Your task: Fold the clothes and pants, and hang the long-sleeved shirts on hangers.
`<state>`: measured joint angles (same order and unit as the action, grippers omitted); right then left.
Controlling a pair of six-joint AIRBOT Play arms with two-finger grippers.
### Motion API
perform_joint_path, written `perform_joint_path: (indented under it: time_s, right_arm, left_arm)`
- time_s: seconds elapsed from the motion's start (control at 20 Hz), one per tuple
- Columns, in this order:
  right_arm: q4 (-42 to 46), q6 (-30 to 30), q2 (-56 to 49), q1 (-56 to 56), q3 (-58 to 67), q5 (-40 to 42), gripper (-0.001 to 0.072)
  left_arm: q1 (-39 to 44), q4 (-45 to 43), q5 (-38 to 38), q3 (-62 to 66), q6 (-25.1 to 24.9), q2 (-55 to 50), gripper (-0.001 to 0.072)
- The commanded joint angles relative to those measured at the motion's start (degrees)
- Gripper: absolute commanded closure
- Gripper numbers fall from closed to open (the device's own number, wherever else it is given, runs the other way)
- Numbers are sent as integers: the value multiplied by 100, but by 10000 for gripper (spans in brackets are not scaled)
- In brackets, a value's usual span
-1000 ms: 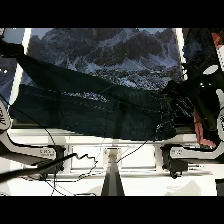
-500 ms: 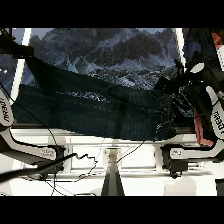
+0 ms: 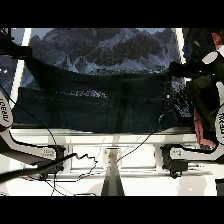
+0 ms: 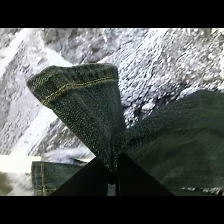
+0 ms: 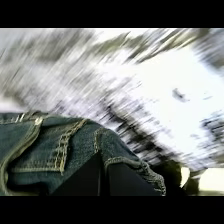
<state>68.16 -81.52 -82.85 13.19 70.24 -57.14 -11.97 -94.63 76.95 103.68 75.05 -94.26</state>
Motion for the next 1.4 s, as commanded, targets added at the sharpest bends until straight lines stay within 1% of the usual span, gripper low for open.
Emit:
perform_joint_path:
  time_s: [0.0,0.05,0.35,0.5,0.7,0.8,0.9,1.0,1.1,1.15,1.2,1.35]
  right_arm:
    - [470,-433,70,223,-87,706,694]
    - [538,-529,70,232,-188,892,694]
    - [422,-527,66,140,-507,1838,693]
    - [361,-527,63,61,-507,2356,693]
    - [407,-509,28,22,-507,2734,693]
    - [411,-501,-66,22,-507,2837,692]
    - [404,-501,-188,20,-509,2798,693]
    - [407,-501,-240,20,-514,2776,693]
    - [417,-417,-170,7,-514,2782,693]
    - [428,-245,-103,-9,-511,2787,693]
    - [433,-96,-35,-9,-511,2780,693]
    - [555,-63,131,-9,-514,2581,693]
  left_arm:
    - [-133,-24,267,-4,-2,7,692]
    - [-186,-66,286,-4,-2,7,692]
    - [-411,-74,61,-72,-2,-46,691]
    - [-391,-50,-466,-72,-2,-201,691]
    - [-361,-55,-1362,-72,2,-380,691]
    - [-363,-59,-1585,-70,2,-391,691]
    - [-363,-247,-1436,-70,2,-310,691]
    - [-361,-640,-977,-70,46,-118,692]
    - [-374,-1139,-468,-70,439,188,692]
    - [-387,-1283,-286,-70,470,389,692]
    - [-389,-1388,-192,-70,470,592,692]
    - [-385,-1443,201,-70,466,1316,692]
